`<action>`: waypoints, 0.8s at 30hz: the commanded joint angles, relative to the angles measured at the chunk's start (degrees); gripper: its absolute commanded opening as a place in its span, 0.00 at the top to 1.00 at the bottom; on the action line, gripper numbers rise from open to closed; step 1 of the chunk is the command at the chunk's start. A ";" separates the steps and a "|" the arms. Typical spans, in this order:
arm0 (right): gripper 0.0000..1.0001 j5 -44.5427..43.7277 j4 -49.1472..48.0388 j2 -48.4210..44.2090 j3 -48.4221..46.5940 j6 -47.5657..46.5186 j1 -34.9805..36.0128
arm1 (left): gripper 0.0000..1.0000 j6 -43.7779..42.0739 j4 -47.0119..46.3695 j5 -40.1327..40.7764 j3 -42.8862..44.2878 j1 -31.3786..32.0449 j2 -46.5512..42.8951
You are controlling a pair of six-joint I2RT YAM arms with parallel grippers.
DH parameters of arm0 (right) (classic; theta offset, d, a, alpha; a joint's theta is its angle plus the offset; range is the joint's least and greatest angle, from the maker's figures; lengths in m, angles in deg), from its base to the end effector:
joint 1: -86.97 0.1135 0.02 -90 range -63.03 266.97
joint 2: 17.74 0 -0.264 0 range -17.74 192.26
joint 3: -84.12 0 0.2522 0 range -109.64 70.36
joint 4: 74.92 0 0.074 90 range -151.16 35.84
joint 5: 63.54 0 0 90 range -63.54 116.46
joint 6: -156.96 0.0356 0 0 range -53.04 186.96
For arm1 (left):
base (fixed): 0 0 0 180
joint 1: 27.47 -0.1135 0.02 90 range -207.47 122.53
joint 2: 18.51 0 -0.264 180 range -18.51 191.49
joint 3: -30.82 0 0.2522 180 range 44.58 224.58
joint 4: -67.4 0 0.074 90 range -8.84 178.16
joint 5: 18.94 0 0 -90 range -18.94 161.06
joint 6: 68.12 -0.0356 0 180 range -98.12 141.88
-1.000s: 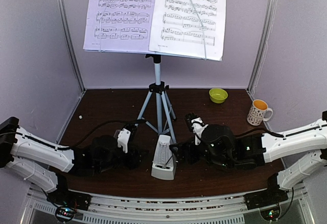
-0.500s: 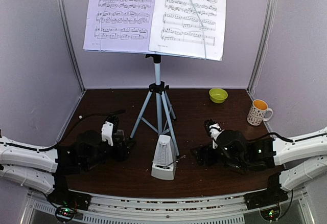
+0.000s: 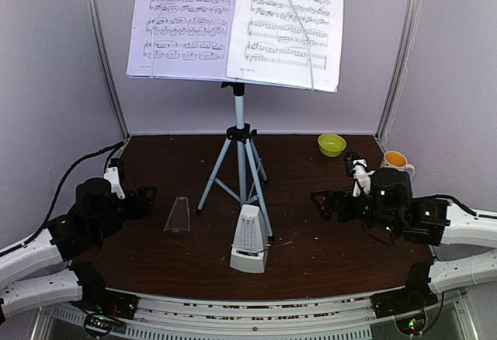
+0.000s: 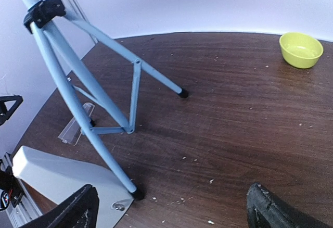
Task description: Set up the instrument practice props
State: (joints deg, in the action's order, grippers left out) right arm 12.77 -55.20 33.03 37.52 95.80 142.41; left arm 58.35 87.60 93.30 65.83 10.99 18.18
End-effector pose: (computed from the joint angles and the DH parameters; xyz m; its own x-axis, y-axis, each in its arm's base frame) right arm 0.1226 0.1631 0.2557 -0.5280 0.0597 -0.8472 -0.4826 0.7998 0.3571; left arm 0.1334 -0.0887 0.2240 -0.4134 -0.3743 -0.8301 0.0683 0.8963 -0.4382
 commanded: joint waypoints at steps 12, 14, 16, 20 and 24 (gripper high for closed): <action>0.00 19.83 -1.39 0.85 -2.17 -3.58 -23.05 | 0.14 -10.96 7.46 -9.65 18.28 -9.59 17.26; 0.00 22.32 -3.75 2.19 -1.80 -2.28 -25.16 | 0.09 -11.13 7.95 -10.16 20.67 -9.78 21.16; 0.00 24.30 -5.93 3.61 -1.67 -1.33 -26.54 | 0.02 -11.26 8.06 -11.26 22.58 -10.04 24.39; 0.00 25.06 -7.59 6.93 -2.38 -1.79 -27.99 | 0.02 -11.01 8.31 -13.54 25.52 -10.57 30.21; 0.00 26.01 -9.20 10.42 -2.62 -2.80 -29.39 | 0.02 -9.38 7.32 -13.89 25.56 -10.80 32.46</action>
State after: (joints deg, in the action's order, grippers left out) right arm 36.33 -60.93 41.16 36.56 93.28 114.32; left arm 48.34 95.97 81.30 90.22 0.85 49.26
